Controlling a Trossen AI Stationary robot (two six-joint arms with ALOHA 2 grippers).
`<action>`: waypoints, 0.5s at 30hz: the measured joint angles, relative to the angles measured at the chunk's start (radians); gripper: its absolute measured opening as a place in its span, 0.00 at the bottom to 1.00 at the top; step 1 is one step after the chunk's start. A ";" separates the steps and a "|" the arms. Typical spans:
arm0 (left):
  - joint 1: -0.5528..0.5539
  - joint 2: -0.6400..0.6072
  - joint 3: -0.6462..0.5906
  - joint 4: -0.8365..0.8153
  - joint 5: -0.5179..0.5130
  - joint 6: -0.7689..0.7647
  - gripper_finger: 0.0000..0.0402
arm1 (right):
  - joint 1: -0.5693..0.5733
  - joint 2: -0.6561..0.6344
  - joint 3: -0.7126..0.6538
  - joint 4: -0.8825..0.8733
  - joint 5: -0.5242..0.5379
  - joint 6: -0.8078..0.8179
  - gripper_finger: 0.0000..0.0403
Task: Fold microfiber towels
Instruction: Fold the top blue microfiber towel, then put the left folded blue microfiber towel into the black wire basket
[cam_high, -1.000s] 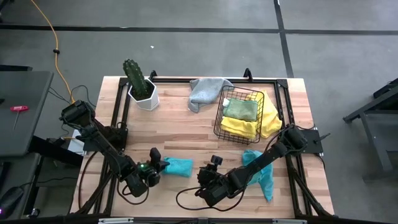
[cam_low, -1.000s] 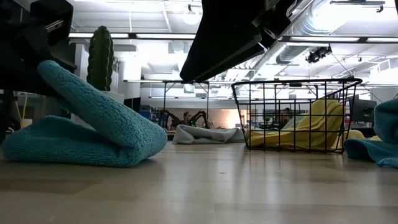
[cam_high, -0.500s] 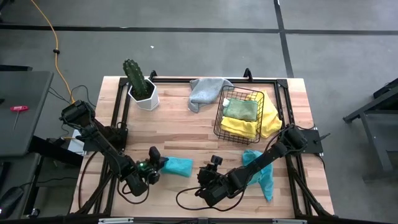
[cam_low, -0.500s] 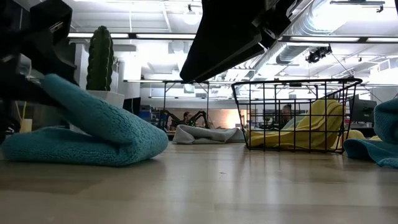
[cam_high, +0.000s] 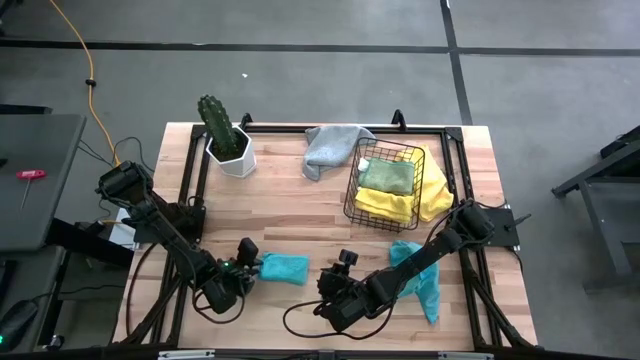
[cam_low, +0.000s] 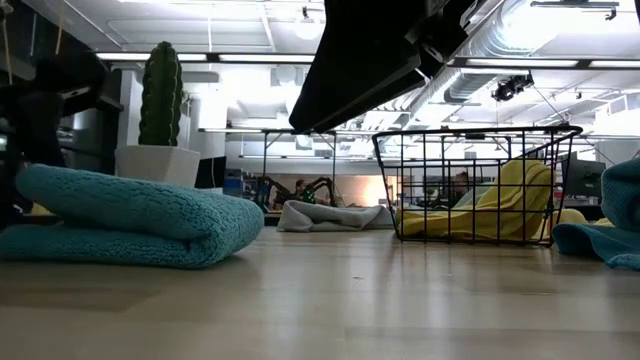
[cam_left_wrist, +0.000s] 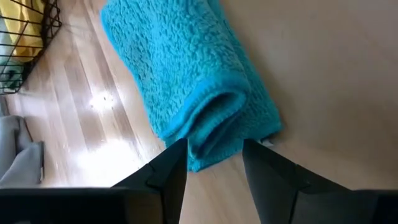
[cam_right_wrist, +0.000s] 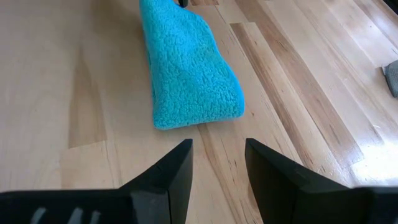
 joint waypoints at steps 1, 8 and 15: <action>-0.001 0.000 0.000 -0.001 0.000 0.000 0.36 | 0.000 0.000 0.000 0.000 0.000 0.000 0.34; -0.028 -0.015 0.086 -0.186 -0.004 -0.051 0.36 | 0.000 0.000 0.000 -0.002 0.000 0.000 0.34; -0.074 -0.059 0.212 -0.289 -0.057 -0.093 0.36 | 0.000 0.000 0.000 -0.004 0.000 0.000 0.34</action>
